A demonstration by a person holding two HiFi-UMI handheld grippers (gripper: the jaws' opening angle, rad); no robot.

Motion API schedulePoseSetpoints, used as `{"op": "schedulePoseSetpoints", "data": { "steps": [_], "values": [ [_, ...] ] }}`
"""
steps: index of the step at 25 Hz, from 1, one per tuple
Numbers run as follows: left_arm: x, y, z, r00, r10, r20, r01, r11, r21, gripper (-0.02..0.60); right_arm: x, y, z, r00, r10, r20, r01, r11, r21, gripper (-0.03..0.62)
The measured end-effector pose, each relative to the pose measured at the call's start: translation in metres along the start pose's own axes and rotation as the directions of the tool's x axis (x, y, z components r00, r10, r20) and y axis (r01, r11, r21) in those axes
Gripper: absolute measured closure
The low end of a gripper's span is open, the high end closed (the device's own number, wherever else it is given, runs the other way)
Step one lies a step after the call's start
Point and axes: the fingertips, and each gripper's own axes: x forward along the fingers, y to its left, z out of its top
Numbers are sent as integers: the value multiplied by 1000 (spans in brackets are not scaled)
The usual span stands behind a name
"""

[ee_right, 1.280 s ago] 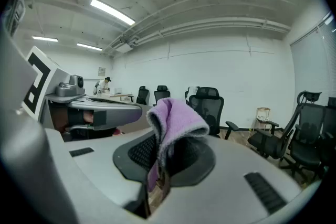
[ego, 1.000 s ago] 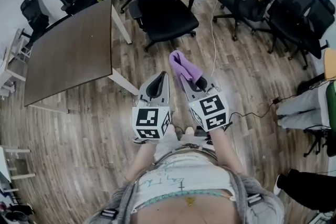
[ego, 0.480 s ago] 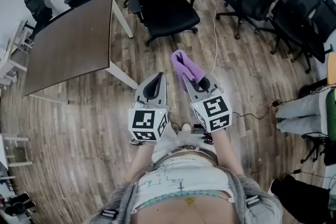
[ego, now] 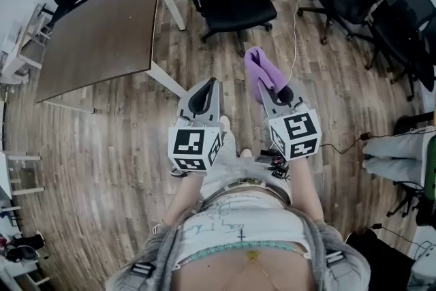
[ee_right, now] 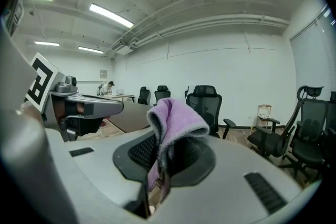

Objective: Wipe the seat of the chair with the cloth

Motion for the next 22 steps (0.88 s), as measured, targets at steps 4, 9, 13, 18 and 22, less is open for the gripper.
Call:
{"op": "schedulePoseSetpoints", "data": {
  "steps": [4, 9, 13, 18, 22],
  "values": [
    [23, 18, 2, 1000, -18, -2, 18, 1000, -13, 578, 24, -6, 7, 1000, -6, -1, 6, 1000, -10, 546],
    [59, 38, 13, 998, -56, 1, 56, 998, 1, 578, 63, -12, 17, 1000, -6, -12, 6, 1000, -21, 546],
    [93, 54, 21, 995, -95, 8, 95, 995, 7, 578, 98, -23, 29, 1000, -12, -11, 12, 999, -35, 546],
    [130, 78, 19, 990, -138, -33, 139, 990, 22, 578, 138, -37, 39, 999, -45, -21, 45, 998, -37, 546],
    [154, 105, 24, 987, -158, -40, 159, 987, 26, 578, 171, -46, 50, 997, -75, -16, 75, 997, -20, 546]
  ]
}}
